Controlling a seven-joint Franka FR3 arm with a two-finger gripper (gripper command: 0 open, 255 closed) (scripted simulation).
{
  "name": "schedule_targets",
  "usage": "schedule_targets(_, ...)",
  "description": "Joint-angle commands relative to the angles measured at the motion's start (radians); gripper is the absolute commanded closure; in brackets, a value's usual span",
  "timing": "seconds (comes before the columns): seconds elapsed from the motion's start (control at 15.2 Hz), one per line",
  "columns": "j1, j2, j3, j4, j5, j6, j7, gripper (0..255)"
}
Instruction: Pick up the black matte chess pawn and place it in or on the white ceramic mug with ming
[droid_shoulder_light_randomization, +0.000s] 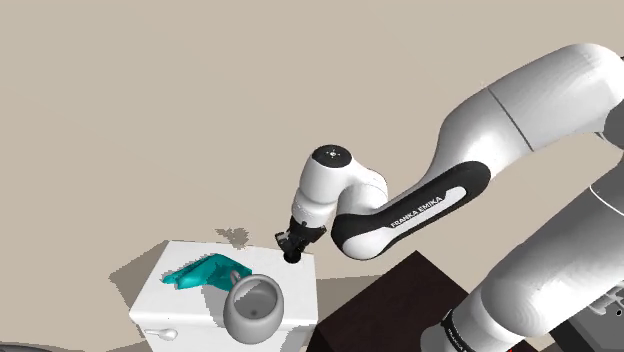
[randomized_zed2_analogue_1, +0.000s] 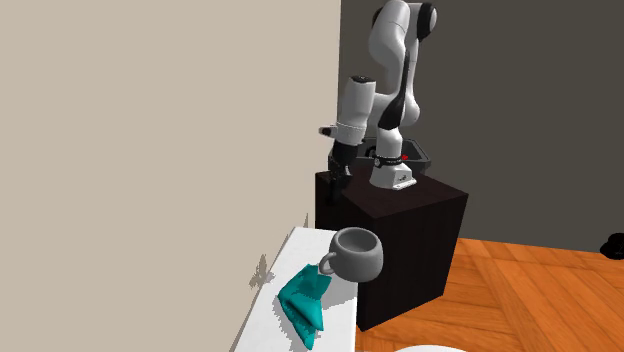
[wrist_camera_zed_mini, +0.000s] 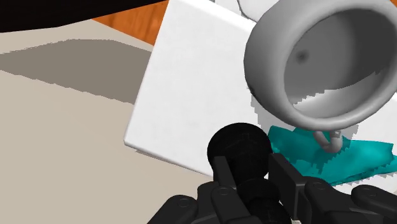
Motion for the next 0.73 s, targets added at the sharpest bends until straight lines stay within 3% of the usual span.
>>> schedule_targets(0.0,0.008,0.043,0.033,0.059,-0.049,-0.035,0.082,255)
schedule_targets(0.2,0.035,0.127,0.068,0.151,-0.141,-0.085,0.21,255)
schedule_targets(0.46,0.111,0.257,0.08,0.297,-0.258,-0.171,0.365,255)
schedule_targets(0.66,0.129,0.296,0.056,0.295,-0.313,-0.147,0.407,255)
